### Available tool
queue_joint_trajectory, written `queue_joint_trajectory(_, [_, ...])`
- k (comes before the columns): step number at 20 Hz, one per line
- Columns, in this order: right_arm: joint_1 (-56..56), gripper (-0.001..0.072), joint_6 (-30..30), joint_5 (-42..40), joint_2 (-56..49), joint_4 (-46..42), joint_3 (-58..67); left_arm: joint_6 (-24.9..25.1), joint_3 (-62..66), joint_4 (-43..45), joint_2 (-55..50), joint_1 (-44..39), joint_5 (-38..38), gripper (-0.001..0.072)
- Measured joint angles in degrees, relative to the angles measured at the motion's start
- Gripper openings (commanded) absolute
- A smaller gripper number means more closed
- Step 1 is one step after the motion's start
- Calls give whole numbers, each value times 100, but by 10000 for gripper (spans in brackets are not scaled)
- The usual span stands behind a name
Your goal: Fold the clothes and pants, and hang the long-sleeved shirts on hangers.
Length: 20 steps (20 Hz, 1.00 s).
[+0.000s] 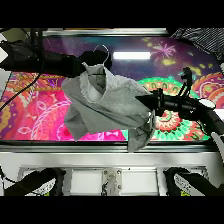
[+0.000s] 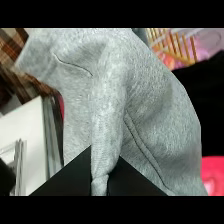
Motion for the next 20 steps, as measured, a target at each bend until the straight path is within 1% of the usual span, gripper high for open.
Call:
queue_joint_trajectory(4, [205,17,-216,-155,-2,605,-48,-175,151,402,0,-439,-103,17])
queue_joint_trajectory(8, [260,24,-299,-197,-2,798,-59,-256,190,544,2,-579,-103,18])
queue_joint_trajectory(9, [264,26,-308,-195,-2,820,-59,-260,195,553,4,-595,-107,114])
queue_joint_trajectory(10, [271,24,-310,-197,-2,846,-59,-264,197,562,15,-605,-122,423])
queue_joint_trajectory(11, [275,20,-308,-201,-2,863,-59,-280,201,544,28,-614,-125,622])
queue_joint_trajectory(15, [299,16,-240,-205,-7,964,-61,-310,273,588,223,-551,-114,621])
queue_joint_trajectory(19, [302,16,-179,-186,0,1204,-55,-428,326,599,717,-175,-55,618])
queue_joint_trajectory(20, [302,16,-149,-195,4,1270,-37,-476,330,614,859,-31,-55,562])
